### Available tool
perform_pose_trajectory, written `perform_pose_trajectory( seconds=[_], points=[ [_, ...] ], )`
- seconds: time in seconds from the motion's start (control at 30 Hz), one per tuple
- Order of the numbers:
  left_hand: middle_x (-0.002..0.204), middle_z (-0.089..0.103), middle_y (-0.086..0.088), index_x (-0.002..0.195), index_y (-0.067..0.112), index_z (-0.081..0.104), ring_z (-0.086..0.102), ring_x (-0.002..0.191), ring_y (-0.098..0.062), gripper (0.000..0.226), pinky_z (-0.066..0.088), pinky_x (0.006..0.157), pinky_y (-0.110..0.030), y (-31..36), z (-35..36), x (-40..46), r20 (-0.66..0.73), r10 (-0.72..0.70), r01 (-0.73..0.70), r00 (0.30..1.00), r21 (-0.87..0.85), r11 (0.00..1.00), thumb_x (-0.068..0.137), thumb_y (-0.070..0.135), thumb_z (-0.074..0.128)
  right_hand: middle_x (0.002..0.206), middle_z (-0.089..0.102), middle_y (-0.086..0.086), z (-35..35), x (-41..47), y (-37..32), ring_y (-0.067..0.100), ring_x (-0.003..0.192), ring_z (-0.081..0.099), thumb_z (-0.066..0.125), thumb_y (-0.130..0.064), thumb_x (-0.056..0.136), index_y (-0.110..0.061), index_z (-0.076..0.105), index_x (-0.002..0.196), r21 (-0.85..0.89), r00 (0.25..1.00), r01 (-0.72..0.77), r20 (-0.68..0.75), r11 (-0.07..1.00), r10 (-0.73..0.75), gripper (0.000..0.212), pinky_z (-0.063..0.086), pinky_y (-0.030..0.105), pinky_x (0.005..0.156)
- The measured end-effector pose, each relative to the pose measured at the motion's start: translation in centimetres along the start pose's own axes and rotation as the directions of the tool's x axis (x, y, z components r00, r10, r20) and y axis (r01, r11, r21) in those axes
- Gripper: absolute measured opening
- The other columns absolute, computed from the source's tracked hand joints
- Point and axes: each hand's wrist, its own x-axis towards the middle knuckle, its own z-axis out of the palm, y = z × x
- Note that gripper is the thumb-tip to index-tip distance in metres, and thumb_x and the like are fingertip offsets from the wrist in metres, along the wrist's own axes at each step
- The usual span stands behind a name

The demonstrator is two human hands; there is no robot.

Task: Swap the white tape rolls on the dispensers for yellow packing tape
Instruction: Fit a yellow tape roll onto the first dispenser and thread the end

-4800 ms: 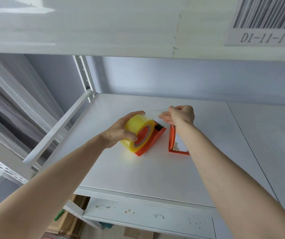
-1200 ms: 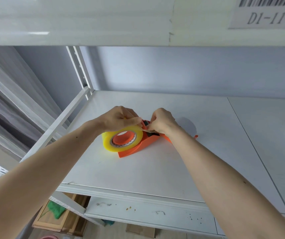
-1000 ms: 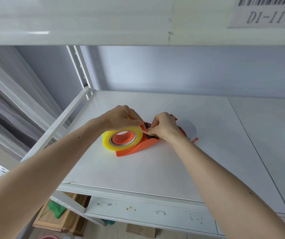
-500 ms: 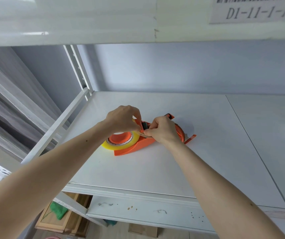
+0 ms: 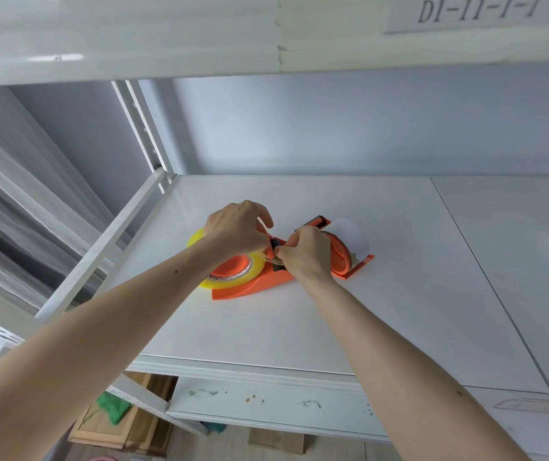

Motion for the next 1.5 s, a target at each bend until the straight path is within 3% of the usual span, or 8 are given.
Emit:
perform_pose_trajectory(
  seconds=[0.13, 0.37, 0.5, 0.6, 0.77, 1.03, 1.3, 1.5],
  points=[
    [0.103, 0.074, 0.020, 0.109, 0.035, 0.068, 0.054, 0.091, -0.009, 0.038, 0.036, 0.057, -0.022, 0.1, 0.1, 0.2, -0.002, 0.011, -0.011, 1.000, 0.004, 1.000, 0.077, 0.016, 0.063, 0.058, 0.049, -0.005, 0.3, 0.5, 0.5, 0.022, 0.062, 0.052, 0.074, -0.022, 0.086, -0.012, 0.051, 0.063, -0.003, 1.000, -0.012, -0.023, 1.000, 0.012, 0.034, 0.029, 0.018, 0.046],
    [0.096, 0.075, 0.017, 0.107, 0.032, 0.067, 0.061, 0.095, -0.013, 0.036, 0.036, 0.055, -0.025, -0.4, 0.6, 0.8, -0.066, 0.022, -0.019, 0.998, 0.044, 0.999, 0.080, 0.010, 0.059, 0.095, 0.075, 0.012, 1.1, 0.8, 0.4, 0.030, 0.090, 0.071, 0.071, -0.027, 0.091, 0.000, 0.071, 0.094, -0.032, 0.998, 0.025, -0.055, 0.999, -0.027, 0.027, 0.056, 0.034, 0.074],
    [0.100, 0.074, 0.016, 0.110, 0.031, 0.065, 0.061, 0.101, -0.016, 0.021, 0.038, 0.066, -0.029, -0.9, 0.7, 1.1, -0.072, 0.039, -0.035, 0.997, 0.049, 0.998, 0.091, 0.040, 0.061, 0.104, 0.072, 0.014, 1.1, 0.7, 0.1, 0.032, 0.098, 0.068, 0.066, -0.023, 0.096, 0.000, 0.064, 0.102, -0.048, 0.994, 0.058, -0.088, 0.997, -0.062, 0.023, 0.051, 0.033, 0.076],
    [0.099, 0.072, 0.019, 0.110, 0.035, 0.064, 0.059, 0.097, -0.014, 0.049, 0.044, 0.073, -0.031, -1.2, -0.1, 0.9, 0.027, 0.052, -0.053, 0.998, 0.020, 0.998, 0.073, 0.066, 0.069, 0.104, 0.070, 0.014, 1.0, 0.9, 0.0, 0.033, 0.098, 0.067, 0.064, -0.020, 0.096, -0.001, 0.061, 0.103, -0.068, 0.995, 0.069, -0.070, 0.995, -0.073, 0.020, 0.051, 0.036, 0.076],
    [0.100, 0.062, 0.014, 0.129, 0.034, 0.053, 0.051, 0.093, -0.018, 0.074, 0.038, 0.064, -0.028, -1.9, -1.6, 0.4, 0.158, 0.124, -0.148, 0.980, 0.151, 0.977, 0.062, 0.034, 0.085, 0.106, 0.071, 0.014, 0.8, 1.5, -0.2, 0.033, 0.099, 0.068, 0.065, -0.021, 0.095, -0.001, 0.063, 0.105, -0.049, 0.998, 0.042, -0.048, 0.998, -0.044, 0.022, 0.050, 0.033, 0.076],
    [0.115, 0.067, 0.010, 0.137, 0.033, 0.034, 0.054, 0.093, -0.023, 0.090, 0.044, 0.070, -0.033, -3.2, -2.0, 0.3, 0.125, 0.118, -0.135, 0.985, 0.139, 0.981, 0.063, 0.036, 0.085, 0.106, 0.070, 0.017, 0.6, 2.2, -2.0, 0.033, 0.099, 0.066, 0.064, -0.014, 0.096, 0.001, 0.060, 0.104, -0.096, 0.988, 0.118, -0.090, 0.988, -0.127, 0.017, 0.040, 0.029, 0.068],
    [0.086, 0.058, -0.004, 0.139, 0.032, 0.032, 0.058, 0.086, -0.025, 0.089, 0.052, 0.069, -0.041, -5.3, -1.2, -0.1, 0.151, 0.060, -0.065, 0.987, 0.033, 0.997, 0.067, 0.029, 0.085, 0.086, 0.062, 0.009, -0.2, 4.2, -1.0, 0.028, 0.082, 0.062, 0.060, -0.008, 0.094, -0.006, 0.052, 0.088, 0.041, 0.982, 0.088, -0.173, 0.995, -0.079, 0.011, 0.042, 0.029, 0.060],
    [0.102, 0.061, -0.005, 0.135, 0.029, 0.041, 0.057, 0.093, -0.022, 0.084, 0.052, 0.073, -0.035, -5.7, -0.3, 0.0, 0.087, -0.004, 0.020, 0.996, -0.187, 0.982, 0.066, 0.036, 0.088, 0.066, 0.071, 0.005, -1.8, 4.5, -2.4, 0.018, 0.056, 0.066, 0.069, -0.031, 0.087, -0.007, 0.068, 0.075, 0.295, 0.994, -0.108, 0.003, 0.949, 0.112, 0.027, 0.057, 0.027, 0.062]
  ],
)
